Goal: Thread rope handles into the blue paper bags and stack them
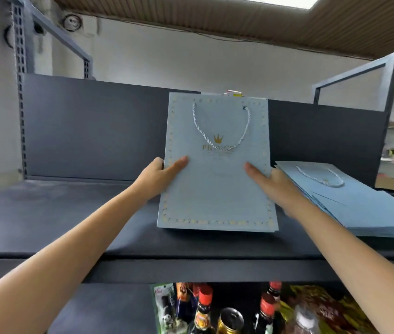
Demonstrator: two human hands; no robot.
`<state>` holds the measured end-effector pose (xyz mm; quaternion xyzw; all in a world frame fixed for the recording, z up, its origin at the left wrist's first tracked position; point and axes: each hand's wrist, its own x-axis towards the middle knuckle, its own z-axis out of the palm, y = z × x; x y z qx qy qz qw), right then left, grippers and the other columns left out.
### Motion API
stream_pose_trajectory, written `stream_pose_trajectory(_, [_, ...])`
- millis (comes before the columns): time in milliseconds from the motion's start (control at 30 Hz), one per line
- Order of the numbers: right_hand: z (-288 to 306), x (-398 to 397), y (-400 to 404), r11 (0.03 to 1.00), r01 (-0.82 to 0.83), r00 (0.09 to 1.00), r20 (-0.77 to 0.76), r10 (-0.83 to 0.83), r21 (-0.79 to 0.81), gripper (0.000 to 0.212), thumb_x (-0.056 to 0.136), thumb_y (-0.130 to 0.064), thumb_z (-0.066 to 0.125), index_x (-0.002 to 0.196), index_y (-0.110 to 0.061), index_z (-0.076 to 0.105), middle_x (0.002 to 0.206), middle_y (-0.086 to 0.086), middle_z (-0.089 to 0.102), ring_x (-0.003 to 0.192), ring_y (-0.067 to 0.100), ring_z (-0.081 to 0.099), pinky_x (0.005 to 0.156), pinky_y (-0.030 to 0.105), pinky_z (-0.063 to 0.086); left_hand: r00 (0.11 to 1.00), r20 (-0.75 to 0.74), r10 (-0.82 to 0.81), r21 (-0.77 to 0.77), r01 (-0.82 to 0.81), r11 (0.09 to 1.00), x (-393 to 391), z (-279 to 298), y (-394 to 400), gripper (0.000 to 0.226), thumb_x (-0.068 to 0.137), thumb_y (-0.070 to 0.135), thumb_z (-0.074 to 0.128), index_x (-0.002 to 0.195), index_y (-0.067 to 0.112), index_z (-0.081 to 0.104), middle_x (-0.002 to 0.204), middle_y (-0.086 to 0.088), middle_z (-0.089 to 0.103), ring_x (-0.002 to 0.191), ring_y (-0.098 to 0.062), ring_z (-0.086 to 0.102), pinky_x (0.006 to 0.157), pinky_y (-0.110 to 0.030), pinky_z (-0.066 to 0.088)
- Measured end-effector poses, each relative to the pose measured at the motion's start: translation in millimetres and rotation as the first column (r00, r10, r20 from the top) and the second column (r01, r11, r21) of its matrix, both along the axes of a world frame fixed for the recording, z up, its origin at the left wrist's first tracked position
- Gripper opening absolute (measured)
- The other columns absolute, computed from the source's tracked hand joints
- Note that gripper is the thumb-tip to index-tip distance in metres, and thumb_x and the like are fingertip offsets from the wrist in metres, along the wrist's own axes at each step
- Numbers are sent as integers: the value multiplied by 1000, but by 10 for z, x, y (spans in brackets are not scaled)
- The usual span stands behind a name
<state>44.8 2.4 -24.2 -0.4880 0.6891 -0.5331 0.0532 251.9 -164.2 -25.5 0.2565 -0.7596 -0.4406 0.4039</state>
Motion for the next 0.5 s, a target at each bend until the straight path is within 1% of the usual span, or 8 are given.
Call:
stream_pose_trajectory(67, [25,-49,-112,986,-21,999,47,13,163,87,63,-85,50,124,-24,60,124,-10,61,115,14,55,104,37,40,996,67,53,87,-59,995,-16,-13,-68,77,66,75,64,106,9,66,100,-3,72,90,-20,69,86,-36,54])
stream_pose_trajectory(133, [26,-76,-209,951,-64,994,104,33,304,63,84,-68,42,124,-22,58,128,-8,56,117,15,51,107,35,32,987,115,112,159,-130,979,-31,-57,-154,63,75,63,66,102,6,66,96,-5,71,87,-21,68,82,-33,54])
stream_pose_trajectory(167, [14,-95,-261,925,-91,991,122,49,368,51,91,-59,38,120,-22,57,126,-7,56,114,15,50,102,32,30,973,177,149,148,-176,973,-29,-82,-186,60,76,62,66,98,6,66,94,-5,70,85,-22,68,80,-33,54])
stream_pose_trajectory(233, [-16,-133,-367,873,-98,992,120,46,478,41,95,-51,35,116,-21,55,123,-3,56,106,15,49,91,29,28,884,389,259,-7,-278,961,-17,-103,-227,58,78,65,60,82,8,61,83,-4,66,80,-22,64,67,-29,50])
stream_pose_trajectory(300, [-34,-154,-457,840,-40,998,60,9,541,52,93,-55,38,122,-15,55,126,2,55,107,20,50,89,30,29,773,533,345,-156,-310,938,-15,-67,-230,59,81,67,55,73,9,54,75,-3,60,73,-22,60,58,-27,44])
stream_pose_trajectory(367, [-37,-199,-550,828,28,999,1,-34,559,65,88,-61,39,129,-12,53,131,5,54,115,25,51,94,33,34,725,593,350,-191,-296,936,-29,-5,-235,59,83,67,51,72,9,51,73,-3,58,66,-20,58,52,-25,44])
stream_pose_trajectory(433, [-41,-205,-588,810,103,994,-91,-61,577,72,87,-65,37,131,-11,52,133,8,53,117,27,51,96,34,37,682,638,359,-226,-280,933,-39,9,-245,61,83,69,48,73,9,50,73,-4,58,65,-22,58,54,-25,46])
stream_pose_trajectory(500, [-38,-209,-605,780,198,971,-226,-74,594,75,86,-68,32,131,-12,52,130,9,54,114,28,52,92,34,40,630,664,402,-288,-281,916,-54,7,-248,64,83,72,44,73,9,50,74,-6,60,67,-25,60,63,-28,49])
